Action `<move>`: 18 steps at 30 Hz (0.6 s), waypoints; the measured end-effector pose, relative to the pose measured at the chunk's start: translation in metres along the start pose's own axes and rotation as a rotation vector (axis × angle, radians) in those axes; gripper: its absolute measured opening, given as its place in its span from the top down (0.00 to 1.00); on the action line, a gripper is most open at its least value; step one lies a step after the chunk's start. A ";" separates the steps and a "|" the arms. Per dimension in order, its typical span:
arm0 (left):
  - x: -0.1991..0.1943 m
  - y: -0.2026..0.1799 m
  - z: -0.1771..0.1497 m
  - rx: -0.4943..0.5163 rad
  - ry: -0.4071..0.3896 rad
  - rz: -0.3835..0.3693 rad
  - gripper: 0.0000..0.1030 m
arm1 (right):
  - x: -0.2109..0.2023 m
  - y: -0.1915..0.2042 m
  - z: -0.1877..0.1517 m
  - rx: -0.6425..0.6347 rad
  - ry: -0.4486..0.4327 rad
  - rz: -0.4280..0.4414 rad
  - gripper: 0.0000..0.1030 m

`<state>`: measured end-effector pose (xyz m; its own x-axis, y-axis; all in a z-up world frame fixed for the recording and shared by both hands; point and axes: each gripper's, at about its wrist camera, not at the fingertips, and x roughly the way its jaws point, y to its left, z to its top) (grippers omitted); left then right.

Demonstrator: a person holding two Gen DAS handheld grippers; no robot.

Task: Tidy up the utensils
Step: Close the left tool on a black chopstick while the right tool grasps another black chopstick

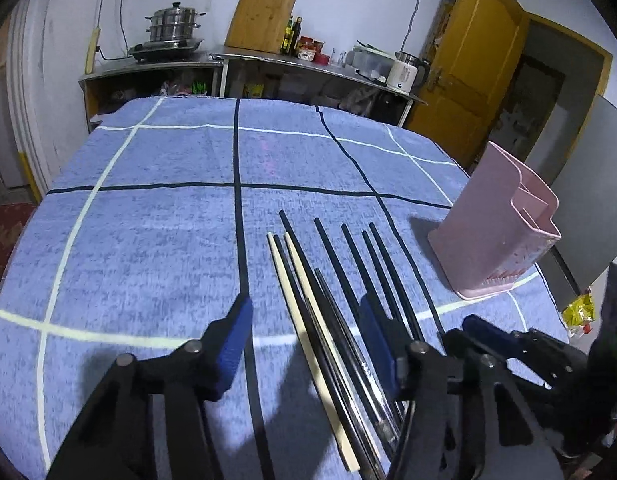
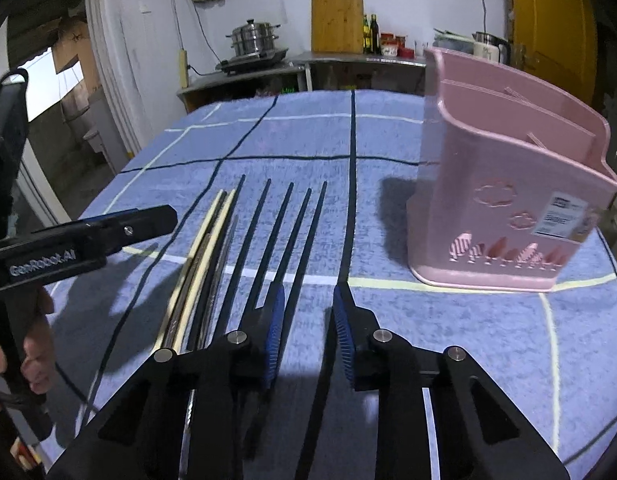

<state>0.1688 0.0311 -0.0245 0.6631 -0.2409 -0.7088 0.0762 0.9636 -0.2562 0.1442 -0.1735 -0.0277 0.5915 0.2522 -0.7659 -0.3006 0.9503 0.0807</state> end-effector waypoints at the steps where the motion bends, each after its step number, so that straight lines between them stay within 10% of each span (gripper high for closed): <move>1: 0.003 0.000 0.002 0.003 0.005 -0.001 0.51 | 0.004 -0.001 0.001 0.004 0.007 0.001 0.79; 18: 0.033 -0.022 0.015 0.035 0.065 -0.060 0.68 | 0.031 -0.001 0.003 0.022 0.079 0.023 0.91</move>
<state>0.1995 0.0037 -0.0323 0.6071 -0.3045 -0.7339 0.1413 0.9503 -0.2774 0.1648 -0.1656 -0.0494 0.5233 0.2596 -0.8117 -0.2965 0.9484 0.1122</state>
